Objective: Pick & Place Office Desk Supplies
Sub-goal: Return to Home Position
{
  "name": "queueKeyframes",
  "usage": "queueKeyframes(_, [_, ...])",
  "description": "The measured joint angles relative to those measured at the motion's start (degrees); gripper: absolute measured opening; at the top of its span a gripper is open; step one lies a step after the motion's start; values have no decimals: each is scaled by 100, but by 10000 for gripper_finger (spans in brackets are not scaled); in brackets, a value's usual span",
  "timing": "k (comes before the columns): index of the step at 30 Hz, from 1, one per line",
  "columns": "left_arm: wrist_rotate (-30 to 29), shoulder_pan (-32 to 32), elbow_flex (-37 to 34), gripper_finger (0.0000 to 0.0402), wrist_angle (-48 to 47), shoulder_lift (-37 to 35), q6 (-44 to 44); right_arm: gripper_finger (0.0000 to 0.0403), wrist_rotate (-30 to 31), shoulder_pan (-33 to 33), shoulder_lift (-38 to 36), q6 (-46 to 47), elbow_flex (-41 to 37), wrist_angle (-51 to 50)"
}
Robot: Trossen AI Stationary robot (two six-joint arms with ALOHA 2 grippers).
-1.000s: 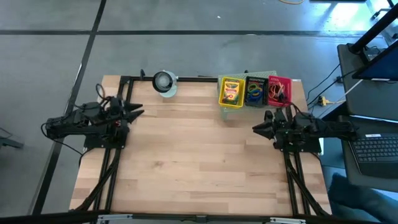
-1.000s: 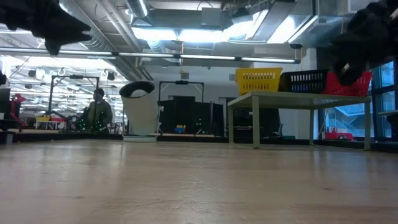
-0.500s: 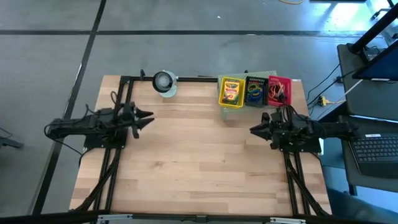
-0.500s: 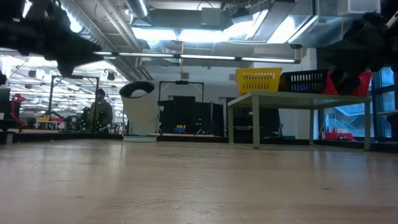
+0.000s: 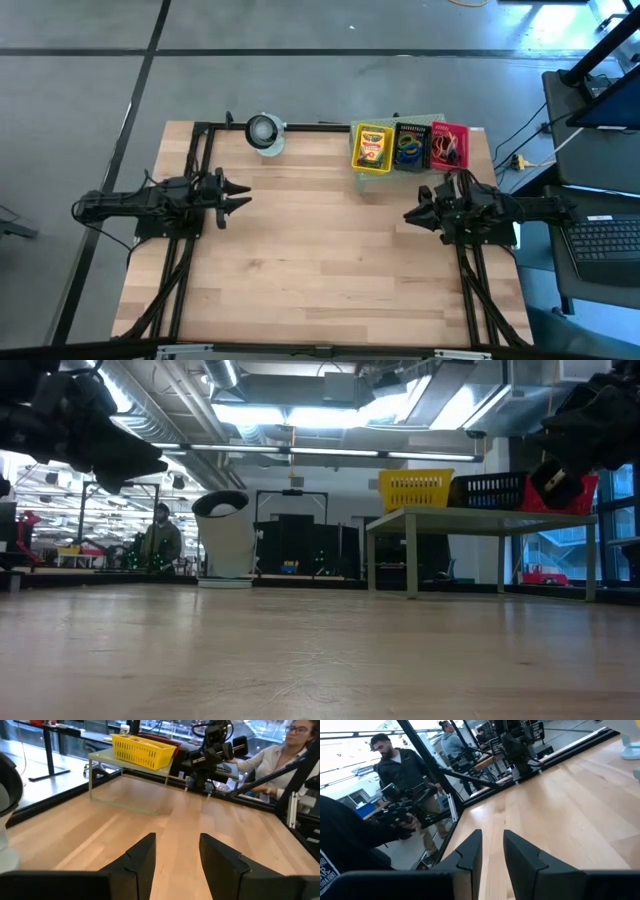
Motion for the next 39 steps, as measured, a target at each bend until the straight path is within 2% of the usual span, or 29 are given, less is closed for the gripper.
queueKeyframes(4, [-32, 0, -2, 148, -28, 21, 37, 80, -1, 0, 2, -12, 0, 0])
queueKeyframes(9, [-53, 0, -7, 148, -39, 22, 507, 80, -20, -1, 2, -6, 1, 0])
queueKeyframes(39, [0, 0, -24, 148, 68, 24, 612, 80, -22, 0, 2, 3, 3, 9])
